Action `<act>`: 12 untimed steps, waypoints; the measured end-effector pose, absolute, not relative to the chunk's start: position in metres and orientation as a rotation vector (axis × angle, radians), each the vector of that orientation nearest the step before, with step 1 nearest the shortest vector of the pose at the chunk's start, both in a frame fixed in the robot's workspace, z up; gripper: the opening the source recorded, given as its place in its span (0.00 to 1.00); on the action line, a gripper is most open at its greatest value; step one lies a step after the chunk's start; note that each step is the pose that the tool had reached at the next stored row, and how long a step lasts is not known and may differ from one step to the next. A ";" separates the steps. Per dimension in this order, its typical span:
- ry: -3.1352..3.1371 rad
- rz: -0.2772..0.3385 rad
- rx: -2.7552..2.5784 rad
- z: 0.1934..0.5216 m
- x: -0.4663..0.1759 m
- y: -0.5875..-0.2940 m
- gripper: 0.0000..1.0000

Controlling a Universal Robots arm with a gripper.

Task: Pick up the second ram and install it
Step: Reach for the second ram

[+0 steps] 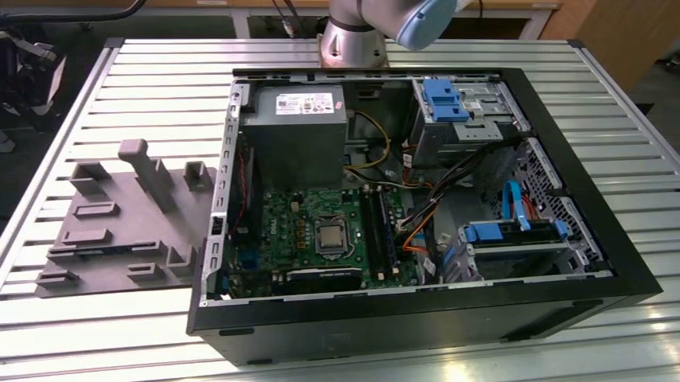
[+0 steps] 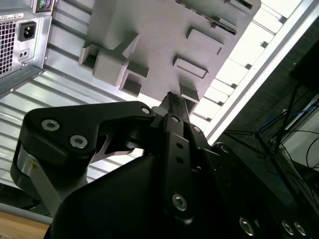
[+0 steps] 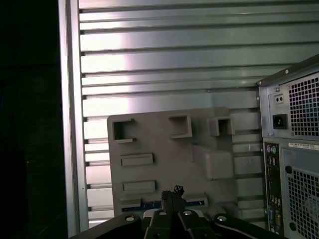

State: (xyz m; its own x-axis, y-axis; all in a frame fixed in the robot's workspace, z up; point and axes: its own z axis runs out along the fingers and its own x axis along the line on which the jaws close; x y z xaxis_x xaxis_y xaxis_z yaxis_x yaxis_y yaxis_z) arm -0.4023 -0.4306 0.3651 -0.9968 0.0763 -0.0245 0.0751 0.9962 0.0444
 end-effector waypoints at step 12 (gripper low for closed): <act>3.113 0.068 0.118 0.362 -0.407 -0.434 0.11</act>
State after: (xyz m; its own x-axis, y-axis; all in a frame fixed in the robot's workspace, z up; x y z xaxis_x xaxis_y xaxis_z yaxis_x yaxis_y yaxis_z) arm -0.4073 -0.4343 0.3618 -0.9968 0.0762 -0.0245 0.0750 0.9962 0.0444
